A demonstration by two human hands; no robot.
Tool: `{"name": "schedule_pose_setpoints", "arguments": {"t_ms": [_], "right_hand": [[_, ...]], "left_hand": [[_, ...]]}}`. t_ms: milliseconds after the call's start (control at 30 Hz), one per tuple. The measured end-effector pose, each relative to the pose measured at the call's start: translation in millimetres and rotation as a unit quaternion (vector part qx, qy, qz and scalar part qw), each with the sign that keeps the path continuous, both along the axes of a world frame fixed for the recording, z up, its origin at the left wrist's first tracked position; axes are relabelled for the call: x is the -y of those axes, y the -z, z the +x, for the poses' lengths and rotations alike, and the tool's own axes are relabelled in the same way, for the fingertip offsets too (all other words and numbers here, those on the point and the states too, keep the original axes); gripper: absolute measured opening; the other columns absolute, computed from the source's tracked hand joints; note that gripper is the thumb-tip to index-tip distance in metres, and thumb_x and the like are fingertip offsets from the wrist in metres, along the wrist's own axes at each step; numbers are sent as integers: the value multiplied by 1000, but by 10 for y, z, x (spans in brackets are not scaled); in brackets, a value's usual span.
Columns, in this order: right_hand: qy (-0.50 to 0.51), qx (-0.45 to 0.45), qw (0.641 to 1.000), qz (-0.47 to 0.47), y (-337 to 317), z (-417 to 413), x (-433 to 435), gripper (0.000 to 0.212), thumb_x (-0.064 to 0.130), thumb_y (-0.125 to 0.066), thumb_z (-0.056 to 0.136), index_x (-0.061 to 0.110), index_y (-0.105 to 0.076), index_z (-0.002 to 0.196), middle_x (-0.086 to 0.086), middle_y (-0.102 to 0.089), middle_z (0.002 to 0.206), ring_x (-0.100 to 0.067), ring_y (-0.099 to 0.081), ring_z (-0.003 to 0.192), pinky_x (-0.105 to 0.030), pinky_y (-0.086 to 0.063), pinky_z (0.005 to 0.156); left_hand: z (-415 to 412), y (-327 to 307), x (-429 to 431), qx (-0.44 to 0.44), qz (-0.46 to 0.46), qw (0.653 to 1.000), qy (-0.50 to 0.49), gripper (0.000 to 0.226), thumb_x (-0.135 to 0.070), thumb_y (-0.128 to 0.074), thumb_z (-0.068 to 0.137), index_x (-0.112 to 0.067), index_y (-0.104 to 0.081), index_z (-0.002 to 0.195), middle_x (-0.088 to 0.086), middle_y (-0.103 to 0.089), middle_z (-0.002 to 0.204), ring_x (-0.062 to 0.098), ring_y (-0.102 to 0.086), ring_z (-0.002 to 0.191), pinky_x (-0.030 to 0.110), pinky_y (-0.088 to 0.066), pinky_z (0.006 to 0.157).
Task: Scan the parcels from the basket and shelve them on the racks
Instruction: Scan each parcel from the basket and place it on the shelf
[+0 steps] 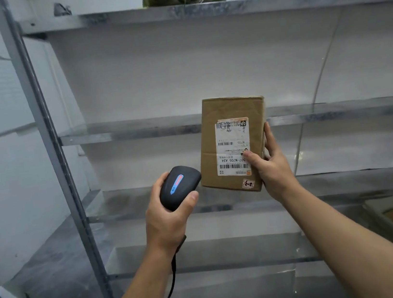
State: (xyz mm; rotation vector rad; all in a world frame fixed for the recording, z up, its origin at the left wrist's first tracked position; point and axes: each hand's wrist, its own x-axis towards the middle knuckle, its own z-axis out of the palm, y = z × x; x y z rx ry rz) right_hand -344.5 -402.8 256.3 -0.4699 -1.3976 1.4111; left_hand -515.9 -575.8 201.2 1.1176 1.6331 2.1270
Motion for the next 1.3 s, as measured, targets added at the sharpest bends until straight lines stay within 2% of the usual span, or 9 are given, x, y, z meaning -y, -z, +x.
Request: {"name": "schedule_pose_setpoints", "arguments": {"t_ms": [100,233,333,433,500,633,867,1133,1300], "right_hand": [[4,-4,1000,22,-131,-33,-3,90,1,-70,91,47,-26,155,9,-71,115,-20,-73,103,-51,-59,88],[28,13,998,55,-194,-81,-7,97,4,-72,90,50,-18,155,20,-56,125,-12,-72,102,-47,-61,86],[35,25,996,76,-196,-109,-20,98,6,-74,89,58,-18,150,20,-50,127,-14,-68,107,-45,-62,84],[53,44,993,92,-209,-160,-49,93,13,-78,87,82,-28,126,1,-48,141,-25,-64,116,-52,-61,85],[68,54,991,106,-208,-195,-95,91,18,-80,85,86,-31,120,-7,-46,146,-29,-63,120,-54,-60,86],[80,62,987,126,-222,-230,-129,92,17,-79,86,86,-30,120,-4,-44,147,-26,-60,123,-53,-60,86],[96,48,987,122,-216,-297,-204,97,9,-79,86,79,-30,130,-2,-45,147,-20,-61,122,-49,-60,88],[84,31,987,130,-266,-350,-166,96,6,-76,87,79,-30,129,-1,-49,145,-17,-65,117,-45,-62,86],[69,12,989,133,-305,-459,-133,93,5,-75,88,71,-28,135,2,-52,143,-13,-66,115,-43,-61,86]], "left_hand": [[52,-133,-16,4,15,1000,12,65,-55,-81,61,-48,-58,122,-14,-72,106,20,-69,91,54,-60,86],[159,-297,-66,29,32,998,37,69,-53,-79,58,-39,-60,122,0,-72,102,21,-64,76,31,-54,62],[203,-357,-93,37,36,997,55,71,-50,-79,60,-32,-59,125,8,-70,103,19,-62,71,24,-52,57],[207,-389,-108,48,41,996,67,62,-37,-80,68,-29,-59,126,8,-69,103,16,-62,69,24,-52,57],[200,-404,-128,51,40,995,71,59,-34,-79,70,-29,-59,126,7,-69,100,16,-61,66,24,-51,57],[171,-446,-160,69,44,994,75,60,-34,-79,70,-28,-59,126,10,-68,97,17,-60,64,24,-51,56],[112,-525,-167,78,49,991,92,61,-33,-79,71,-25,-58,128,15,-68,102,20,-61,72,23,-51,55],[36,-523,-148,61,44,994,81,61,-33,-79,69,-28,-58,126,8,-69,99,18,-60,67,23,-50,55],[-106,-513,-117,34,35,998,38,74,-44,-84,61,-31,-58,129,3,-72,106,23,-67,76,28,-55,62]]}}
